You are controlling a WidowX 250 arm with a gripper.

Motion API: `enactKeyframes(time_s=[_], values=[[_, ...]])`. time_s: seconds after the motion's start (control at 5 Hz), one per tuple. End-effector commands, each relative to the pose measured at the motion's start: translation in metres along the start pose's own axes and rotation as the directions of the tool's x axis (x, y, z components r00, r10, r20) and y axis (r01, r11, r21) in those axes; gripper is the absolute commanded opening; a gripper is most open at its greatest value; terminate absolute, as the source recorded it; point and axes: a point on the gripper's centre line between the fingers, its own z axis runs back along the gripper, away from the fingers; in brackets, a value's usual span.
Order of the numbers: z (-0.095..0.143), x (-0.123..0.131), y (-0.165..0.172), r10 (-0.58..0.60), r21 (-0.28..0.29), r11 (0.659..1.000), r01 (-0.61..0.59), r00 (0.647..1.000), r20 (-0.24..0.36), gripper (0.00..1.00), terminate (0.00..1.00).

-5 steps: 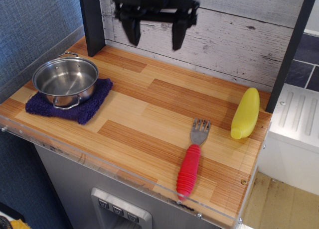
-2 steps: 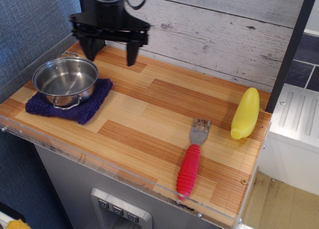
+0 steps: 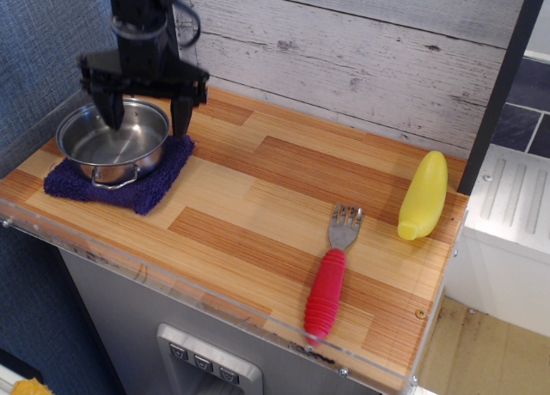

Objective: Pick vessel on the blue cloth and keep it on the top right

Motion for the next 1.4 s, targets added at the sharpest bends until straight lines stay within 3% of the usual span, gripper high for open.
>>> enactKeyframes(time_s=[0.0,0.2,0.8,1.2], values=[[-0.006,-0.003,-0.001,0.031,-0.037,0.999,-0.031,1.0,-0.005,1.0,0.0],[-0.007,-0.003,-0.007,0.042,-0.068,0.997,-0.042,0.999,-0.004,0.0,0.0],[-0.012,-0.007,0.0,0.066,-0.067,0.996,-0.067,0.998,-0.01,0.0,0.0],[0.0,0.0,0.002,0.08,-0.09,0.993,-0.08,0.997,-0.006,0.0,0.0]])
